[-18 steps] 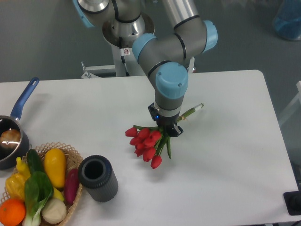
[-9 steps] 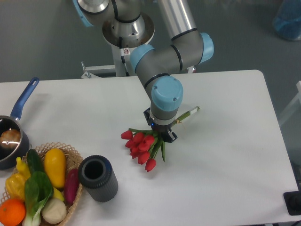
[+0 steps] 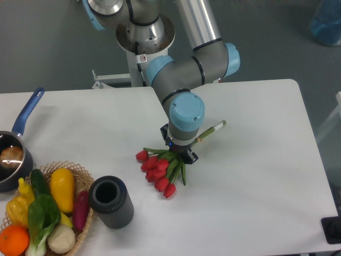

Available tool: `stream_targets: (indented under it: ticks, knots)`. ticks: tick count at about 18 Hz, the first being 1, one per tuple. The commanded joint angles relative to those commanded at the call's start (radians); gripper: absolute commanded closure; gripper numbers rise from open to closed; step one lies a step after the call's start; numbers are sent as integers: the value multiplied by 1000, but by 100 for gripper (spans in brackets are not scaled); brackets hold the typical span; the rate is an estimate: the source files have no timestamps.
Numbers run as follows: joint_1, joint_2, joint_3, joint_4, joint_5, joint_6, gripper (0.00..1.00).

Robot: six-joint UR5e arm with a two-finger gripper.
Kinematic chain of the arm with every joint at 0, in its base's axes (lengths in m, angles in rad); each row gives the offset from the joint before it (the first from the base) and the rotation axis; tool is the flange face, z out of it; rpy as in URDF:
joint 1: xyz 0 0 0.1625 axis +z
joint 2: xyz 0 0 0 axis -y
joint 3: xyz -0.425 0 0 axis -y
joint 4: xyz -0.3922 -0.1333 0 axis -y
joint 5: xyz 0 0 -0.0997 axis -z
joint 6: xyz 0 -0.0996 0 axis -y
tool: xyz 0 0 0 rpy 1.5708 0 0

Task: Place the flowers on the table
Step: 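Lower the tulip bouquet further until the blooms rest on the table, then open the gripper to release the tulip stems and lift slightly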

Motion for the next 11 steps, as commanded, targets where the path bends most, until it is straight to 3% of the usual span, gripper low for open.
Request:
stream_targets:
  ticks: [6, 7, 9, 10, 11]
  knots:
    - [0, 6, 5, 2, 3, 3, 47]
    - [0, 11, 6, 3, 3, 6, 40]
    - [6, 12, 21, 12, 0, 11, 9]
    - [6, 14, 28, 12, 0, 3, 0]
    - [5, 18, 28, 12, 0, -3, 0]
